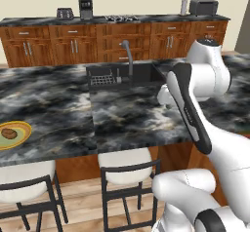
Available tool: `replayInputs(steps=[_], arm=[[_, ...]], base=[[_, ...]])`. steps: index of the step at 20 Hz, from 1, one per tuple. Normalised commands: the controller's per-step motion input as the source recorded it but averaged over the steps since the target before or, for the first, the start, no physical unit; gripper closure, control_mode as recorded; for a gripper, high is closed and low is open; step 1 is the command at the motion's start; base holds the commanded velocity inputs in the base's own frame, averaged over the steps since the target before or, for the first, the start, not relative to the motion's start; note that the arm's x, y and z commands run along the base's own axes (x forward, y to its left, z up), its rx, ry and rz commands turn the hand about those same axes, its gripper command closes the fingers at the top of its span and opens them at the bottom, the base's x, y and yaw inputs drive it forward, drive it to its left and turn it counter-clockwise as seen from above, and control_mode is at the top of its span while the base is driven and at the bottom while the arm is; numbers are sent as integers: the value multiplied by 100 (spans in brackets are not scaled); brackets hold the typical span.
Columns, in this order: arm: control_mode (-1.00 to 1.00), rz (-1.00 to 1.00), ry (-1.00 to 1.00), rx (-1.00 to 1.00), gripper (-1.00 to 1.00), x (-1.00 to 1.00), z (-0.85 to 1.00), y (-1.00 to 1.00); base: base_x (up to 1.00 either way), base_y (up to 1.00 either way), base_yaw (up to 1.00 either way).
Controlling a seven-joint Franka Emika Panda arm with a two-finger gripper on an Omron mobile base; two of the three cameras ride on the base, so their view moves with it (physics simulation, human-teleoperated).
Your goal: Transport the steak and potato to the fridge. Place the steak on the rack containing meat and place the potato on the rack containing the vegetable, ensuring meats and vegetables are on different racks.
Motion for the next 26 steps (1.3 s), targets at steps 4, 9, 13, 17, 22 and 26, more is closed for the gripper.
replayInputs(steps=[4, 9, 13, 17, 22, 26], arm=[[-100, 0, -20, -3, -100, -86, 26, 0], [-100, 0, -14, 0, -100, -73, 62, 0], [-100, 0, -7, 2, -100, -59, 61, 0], [100, 0, 0, 2, -100, -15, 12, 0], [100, 0, 0, 0, -100, 0, 0, 0], [100, 0, 0, 0, -100, 0, 0, 0]], base=[[0, 0, 0], [0, 0, 0], [0, 0, 0], [-46, 8, 0], [-24, 76, 0], [0, 100, -7]])
